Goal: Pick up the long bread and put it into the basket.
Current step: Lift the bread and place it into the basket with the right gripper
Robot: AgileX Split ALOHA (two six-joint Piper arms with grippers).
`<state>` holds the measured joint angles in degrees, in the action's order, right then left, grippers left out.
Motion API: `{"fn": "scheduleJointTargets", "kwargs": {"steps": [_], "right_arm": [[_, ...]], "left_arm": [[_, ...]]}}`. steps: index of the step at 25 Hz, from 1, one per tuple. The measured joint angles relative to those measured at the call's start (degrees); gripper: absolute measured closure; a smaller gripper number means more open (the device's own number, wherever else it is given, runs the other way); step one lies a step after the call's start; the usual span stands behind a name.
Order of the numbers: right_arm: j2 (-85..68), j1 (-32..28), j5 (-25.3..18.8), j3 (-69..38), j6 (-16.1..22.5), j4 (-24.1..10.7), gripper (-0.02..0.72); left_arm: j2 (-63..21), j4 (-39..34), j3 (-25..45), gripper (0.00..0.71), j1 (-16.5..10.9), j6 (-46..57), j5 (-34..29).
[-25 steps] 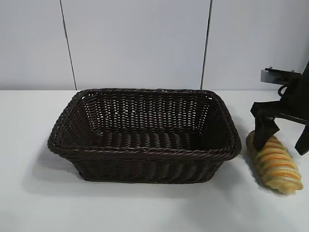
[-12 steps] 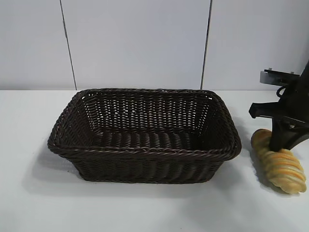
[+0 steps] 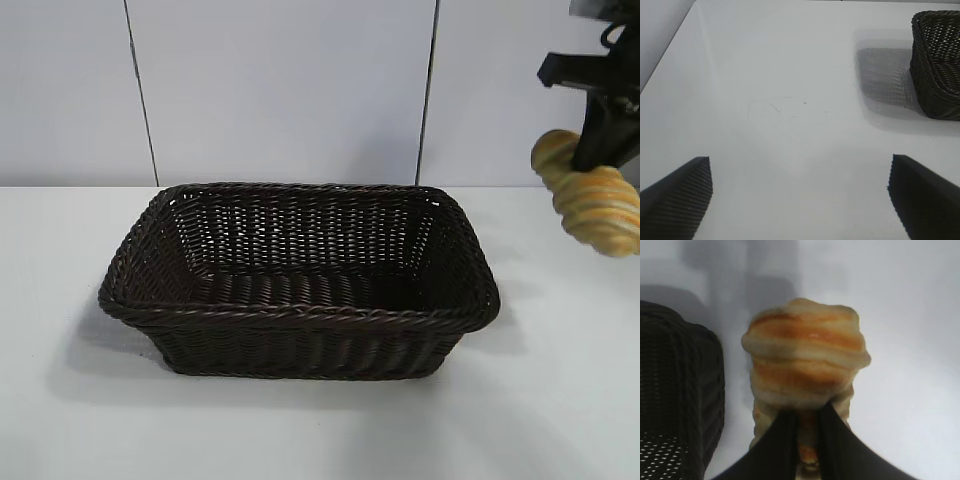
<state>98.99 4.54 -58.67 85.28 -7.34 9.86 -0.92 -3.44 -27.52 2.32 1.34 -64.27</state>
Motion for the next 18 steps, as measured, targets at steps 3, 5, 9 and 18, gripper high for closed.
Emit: {"fn": "scheduleJointTargets", "kwargs": {"steps": [3,5,9,18], "right_arm": [[0.0,5.8,0.4,1.0,0.2,0.0,0.652],[0.1,10.1,1.1,1.6,0.1,-0.1,0.652],[1.4,17.8,3.6,2.5,-7.9,-2.8,0.655],[5.7,28.0,9.9,2.5,-46.5,-4.0,0.659]], "left_arm": [[0.0,0.0,0.0,0.023,0.0,0.0,0.0],[0.0,0.0,0.0,0.023,0.0,0.0,0.0],[0.0,0.0,0.0,0.023,0.0,0.0,0.0],[0.0,0.0,0.0,0.023,0.0,0.0,0.0]]}}
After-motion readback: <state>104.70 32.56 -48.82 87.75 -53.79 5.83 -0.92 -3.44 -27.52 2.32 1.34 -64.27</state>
